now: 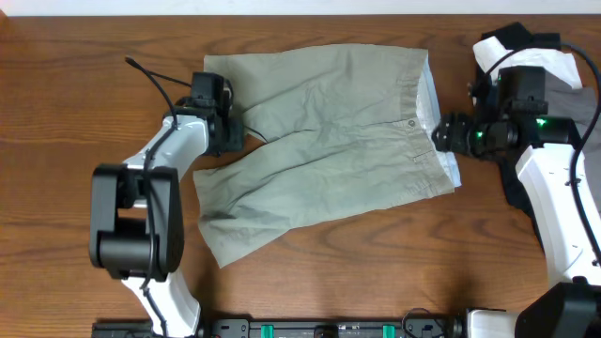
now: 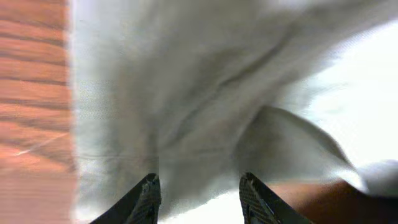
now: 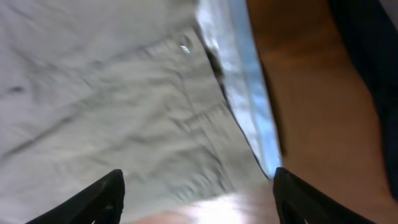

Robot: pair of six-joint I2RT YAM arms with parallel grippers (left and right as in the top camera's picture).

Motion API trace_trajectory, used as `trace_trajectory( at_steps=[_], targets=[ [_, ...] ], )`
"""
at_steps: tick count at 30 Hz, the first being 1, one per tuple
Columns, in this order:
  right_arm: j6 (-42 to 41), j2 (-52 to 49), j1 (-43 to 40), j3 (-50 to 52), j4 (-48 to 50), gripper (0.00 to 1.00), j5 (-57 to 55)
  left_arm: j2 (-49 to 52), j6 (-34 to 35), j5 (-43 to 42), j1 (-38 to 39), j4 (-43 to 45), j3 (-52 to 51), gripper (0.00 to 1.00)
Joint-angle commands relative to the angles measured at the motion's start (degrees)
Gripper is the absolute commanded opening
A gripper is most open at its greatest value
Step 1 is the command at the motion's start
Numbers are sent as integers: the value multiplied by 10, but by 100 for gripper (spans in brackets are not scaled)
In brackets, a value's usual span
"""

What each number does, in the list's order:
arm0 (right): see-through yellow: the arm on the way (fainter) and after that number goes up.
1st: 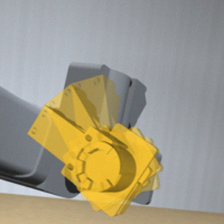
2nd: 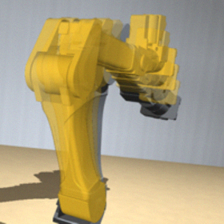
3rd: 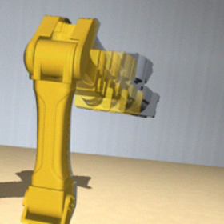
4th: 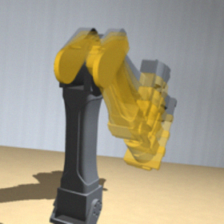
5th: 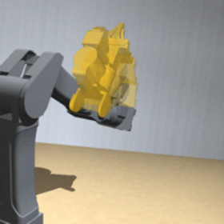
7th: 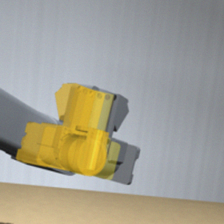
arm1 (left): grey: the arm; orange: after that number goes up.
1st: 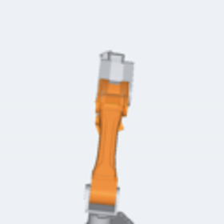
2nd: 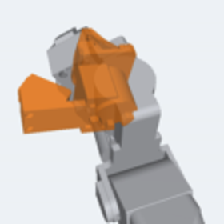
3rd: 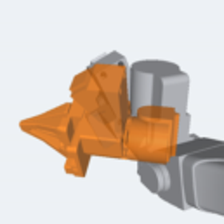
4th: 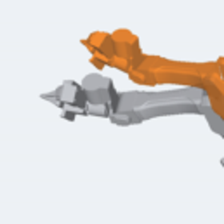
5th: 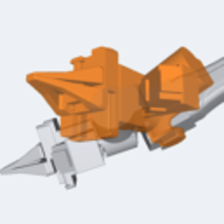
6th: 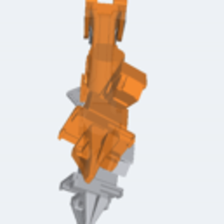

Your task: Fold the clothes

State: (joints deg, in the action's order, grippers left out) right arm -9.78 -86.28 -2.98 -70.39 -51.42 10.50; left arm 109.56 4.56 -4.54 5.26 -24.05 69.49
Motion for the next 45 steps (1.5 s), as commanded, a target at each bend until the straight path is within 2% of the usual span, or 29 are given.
trace_trajectory(
  at_steps=[1,8,11,14,22,27,32,38,45],
  targets=[
    [7,1,0,1,-20,76,-54,-85,7,0,-3,-29,28,49],
    [16,-23,0,11,-48,80,-62,-166,21,0,-3,-188,28,62],
    [17,-33,0,26,-46,81,-62,-167,62,0,-3,-261,27,63],
    [18,-44,0,39,-40,80,-62,-163,72,0,-3,-299,14,63],
    [117,-85,0,89,61,72,-60,-162,72,0,-3,-301,-30,63],
    [160,-122,0,116,120,72,-58,-162,75,0,-3,-303,-49,63],
    [163,-161,0,117,125,69,-38,-162,76,0,-3,-301,-57,63],
    [163,-179,0,117,124,49,-4,-162,76,0,-3,-292,-57,63],
    [160,-179,-1,117,120,50,-16,-162,76,0,-3,-290,-57,63]
  ],
)
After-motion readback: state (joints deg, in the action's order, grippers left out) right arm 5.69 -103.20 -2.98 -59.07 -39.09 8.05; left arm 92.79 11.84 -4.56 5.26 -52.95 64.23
